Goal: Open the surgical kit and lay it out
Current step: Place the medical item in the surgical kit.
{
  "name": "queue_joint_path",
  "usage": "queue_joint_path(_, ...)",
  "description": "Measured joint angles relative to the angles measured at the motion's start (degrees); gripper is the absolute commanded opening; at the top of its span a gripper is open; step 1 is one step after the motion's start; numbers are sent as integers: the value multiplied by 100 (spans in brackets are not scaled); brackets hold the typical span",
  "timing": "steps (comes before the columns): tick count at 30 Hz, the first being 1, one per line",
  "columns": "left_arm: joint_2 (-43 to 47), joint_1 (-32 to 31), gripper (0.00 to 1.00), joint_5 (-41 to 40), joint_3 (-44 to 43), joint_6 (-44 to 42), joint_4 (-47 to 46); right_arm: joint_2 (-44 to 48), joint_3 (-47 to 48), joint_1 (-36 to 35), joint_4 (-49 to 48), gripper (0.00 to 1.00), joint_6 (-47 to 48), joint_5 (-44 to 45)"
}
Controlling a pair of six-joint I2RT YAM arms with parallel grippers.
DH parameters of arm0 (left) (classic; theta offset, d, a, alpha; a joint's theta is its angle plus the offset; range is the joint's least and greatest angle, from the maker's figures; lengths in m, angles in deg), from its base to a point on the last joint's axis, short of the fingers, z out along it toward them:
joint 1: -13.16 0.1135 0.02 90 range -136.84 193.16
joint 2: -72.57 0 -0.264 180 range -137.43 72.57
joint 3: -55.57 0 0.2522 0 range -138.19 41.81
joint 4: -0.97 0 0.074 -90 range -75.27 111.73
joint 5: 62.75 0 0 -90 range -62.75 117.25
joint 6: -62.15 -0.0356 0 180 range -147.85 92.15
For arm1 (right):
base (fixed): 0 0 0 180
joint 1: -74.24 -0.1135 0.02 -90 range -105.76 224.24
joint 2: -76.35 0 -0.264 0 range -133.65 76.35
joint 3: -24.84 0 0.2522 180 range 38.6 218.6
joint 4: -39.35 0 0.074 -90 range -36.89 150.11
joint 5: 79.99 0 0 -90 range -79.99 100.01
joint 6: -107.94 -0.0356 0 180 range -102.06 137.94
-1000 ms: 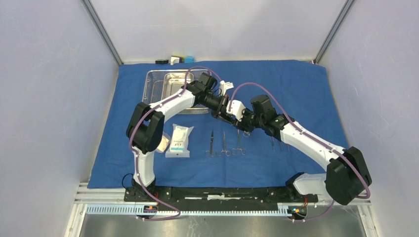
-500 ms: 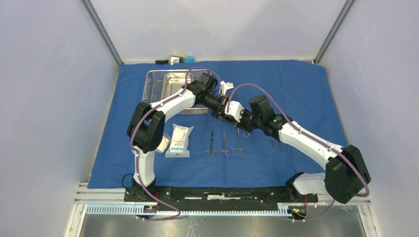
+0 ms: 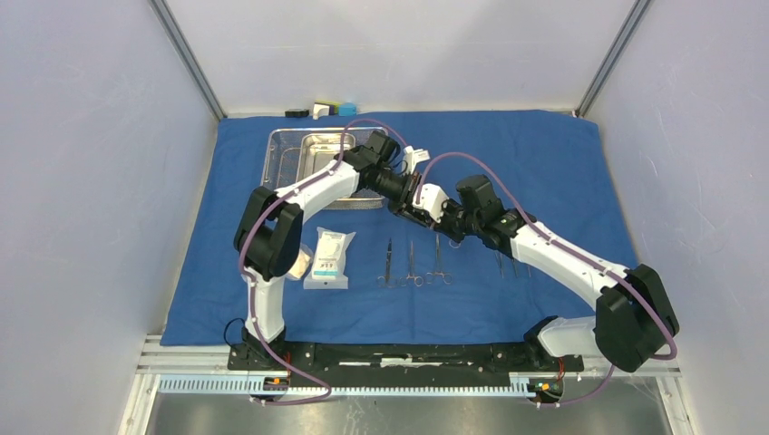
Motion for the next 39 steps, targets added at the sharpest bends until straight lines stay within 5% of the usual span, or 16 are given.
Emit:
queue_joint_path(9,0,439,69,-271,-382,-374,262,24,-197,0,-153,0,-549,527)
queue_joint_path(11,0,625,72,-463,-382,-479,310,57,-308,0,-168,10,-763,715)
queue_joint_path(13,2,822,73,-717,-382,-586,356,96,-420,0,-151,14,-1067,953)
queue_joint_path(17,4,1113,74,-1152,-446,-691,428,98,-442,55,-98,0,-1703,1178)
queue_joint_path(27,-13,1285,75,-1707,-1228,-879,798,96,-1093,1060,-214,0,-3670,732)
queue_joint_path(39,-39,1311,76,-2013,-1445,-1285,1121,-39,-1368,1143,-151,0,-4979,745)
